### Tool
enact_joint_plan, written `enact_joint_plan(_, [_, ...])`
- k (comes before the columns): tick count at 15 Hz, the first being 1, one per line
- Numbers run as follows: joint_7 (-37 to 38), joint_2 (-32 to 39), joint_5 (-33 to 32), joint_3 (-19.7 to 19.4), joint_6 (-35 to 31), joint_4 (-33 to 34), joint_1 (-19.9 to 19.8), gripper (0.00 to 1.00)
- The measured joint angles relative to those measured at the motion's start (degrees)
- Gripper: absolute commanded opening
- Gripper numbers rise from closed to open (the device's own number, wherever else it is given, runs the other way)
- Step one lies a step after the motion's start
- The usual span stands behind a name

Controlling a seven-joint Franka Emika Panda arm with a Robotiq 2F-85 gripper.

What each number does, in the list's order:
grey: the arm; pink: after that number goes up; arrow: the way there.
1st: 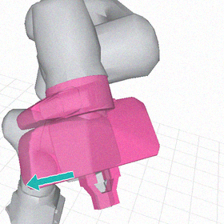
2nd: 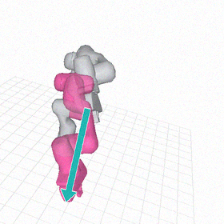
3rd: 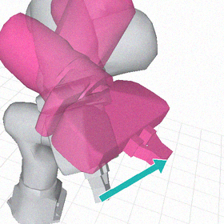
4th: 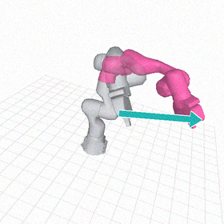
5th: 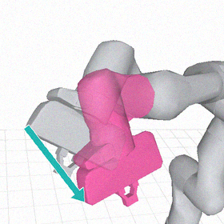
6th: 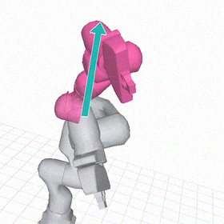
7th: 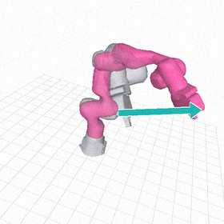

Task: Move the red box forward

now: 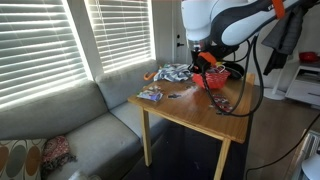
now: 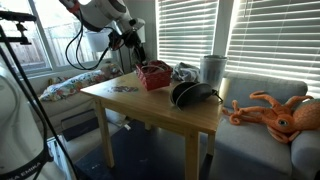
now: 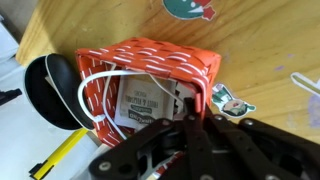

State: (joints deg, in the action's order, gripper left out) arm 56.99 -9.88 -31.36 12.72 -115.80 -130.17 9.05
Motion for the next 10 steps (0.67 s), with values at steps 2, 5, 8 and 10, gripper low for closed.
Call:
enact_joint_plan(2, [-0.6,-0.7,0.0,-0.3,0.0,-1.3,-0.7,0.01])
enact_joint_plan(5, [-2.3,-2.0,0.0,-1.1,0.0,-2.9,-1.6,0.01])
enact_joint_plan(8, [-4.2,-2.8,-0.1,-1.7,-0.1,-3.8,-2.6,0.01])
enact_joint_plan(10, [-5.5,-3.0,-0.1,-2.1,-0.7,-4.1,-3.3,0.01])
